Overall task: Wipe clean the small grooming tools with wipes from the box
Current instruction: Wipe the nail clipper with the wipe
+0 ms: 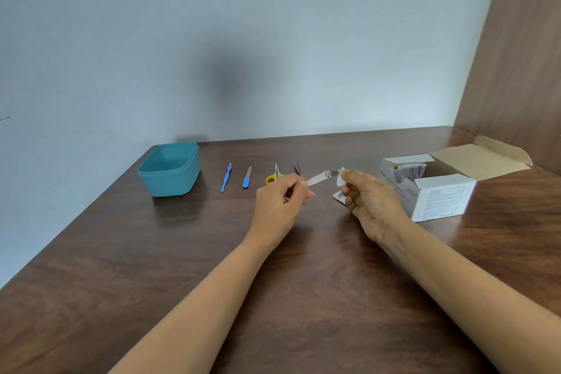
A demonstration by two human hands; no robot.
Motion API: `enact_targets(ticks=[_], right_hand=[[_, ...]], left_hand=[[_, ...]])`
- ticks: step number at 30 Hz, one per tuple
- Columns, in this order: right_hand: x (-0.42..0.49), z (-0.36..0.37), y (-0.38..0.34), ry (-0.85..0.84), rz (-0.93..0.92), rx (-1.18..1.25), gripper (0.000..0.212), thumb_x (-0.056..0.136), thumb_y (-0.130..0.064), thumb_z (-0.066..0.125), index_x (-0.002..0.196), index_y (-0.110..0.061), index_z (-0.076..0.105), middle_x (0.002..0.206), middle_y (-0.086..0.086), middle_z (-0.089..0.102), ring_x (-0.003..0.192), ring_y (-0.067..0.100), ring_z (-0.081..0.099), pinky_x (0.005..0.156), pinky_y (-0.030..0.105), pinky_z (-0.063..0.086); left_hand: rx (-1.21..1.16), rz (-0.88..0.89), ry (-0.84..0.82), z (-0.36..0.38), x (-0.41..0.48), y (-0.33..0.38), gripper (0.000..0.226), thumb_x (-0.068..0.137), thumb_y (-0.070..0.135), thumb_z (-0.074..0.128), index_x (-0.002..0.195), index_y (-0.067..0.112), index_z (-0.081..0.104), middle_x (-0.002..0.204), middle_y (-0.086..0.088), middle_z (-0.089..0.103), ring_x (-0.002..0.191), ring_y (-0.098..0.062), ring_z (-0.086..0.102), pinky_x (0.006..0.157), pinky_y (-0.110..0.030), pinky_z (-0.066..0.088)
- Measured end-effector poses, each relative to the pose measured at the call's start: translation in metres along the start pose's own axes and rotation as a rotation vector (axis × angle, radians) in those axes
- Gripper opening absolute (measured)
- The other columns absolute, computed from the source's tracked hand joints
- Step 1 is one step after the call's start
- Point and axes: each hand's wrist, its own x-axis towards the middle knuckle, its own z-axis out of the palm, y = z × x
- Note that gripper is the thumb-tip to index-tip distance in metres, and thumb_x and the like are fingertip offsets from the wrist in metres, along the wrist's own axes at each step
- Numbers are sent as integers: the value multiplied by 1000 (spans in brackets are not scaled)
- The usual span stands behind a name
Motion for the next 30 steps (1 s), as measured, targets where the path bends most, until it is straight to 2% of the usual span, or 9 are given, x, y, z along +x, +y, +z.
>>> enact_targets(ticks=[4,7,12,17,20,24,27,30], right_hand=[[-2,1,0,4,28,40,16,84,-10,67,70,-14,62,53,-4,57,50,5,49,48,13,42],[-4,3,5,-21,15,-3,13,82,-9,69,71,-14,65,54,-4,58,54,6,50,49,14,41],[-9,6,9,-69,-52,-93,14,80,-7,71,69,-16,68,55,-3,54,54,6,46,55,18,38],[-10,8,12,-120,-98,-156,24,79,-4,68,59,-17,68,57,-3,52,58,5,44,58,19,34],[-9,8,10,-132,-88,-163,27,79,-3,66,57,-18,68,59,-2,51,58,5,44,58,20,33],[-7,6,5,-154,-72,-158,26,80,-1,63,60,-16,70,60,-1,52,58,5,46,57,19,33],[-7,6,3,-172,-61,-159,20,79,-1,63,65,-13,68,60,-1,51,58,5,46,55,17,33],[-6,6,3,-188,-47,-171,21,80,1,63,64,-13,68,58,-3,51,58,5,46,53,16,34]], left_hand=[[21,16,-40,3,-1,3,22,88,8,57,72,11,72,63,9,66,66,-4,63,59,-8,42],[37,33,-77,5,-3,7,20,86,9,60,72,11,74,62,4,65,63,-9,61,55,-10,40],[55,66,-38,7,-4,7,17,86,14,62,74,11,73,63,3,66,67,-13,62,60,-20,46],[95,141,-29,5,-3,5,20,88,15,62,69,14,67,61,0,63,60,-6,53,57,-17,40],[83,163,-72,4,-2,7,17,89,15,63,73,14,70,58,11,57,59,0,50,55,-11,34],[-45,13,-120,0,0,8,14,89,24,63,78,25,73,63,14,61,66,2,52,63,-11,39],[-269,-182,-123,-2,3,9,13,90,25,62,93,20,74,74,17,66,77,4,59,69,-7,42],[-453,-316,-151,-3,5,11,22,94,28,57,107,18,71,83,14,65,80,5,58,75,-18,41]])
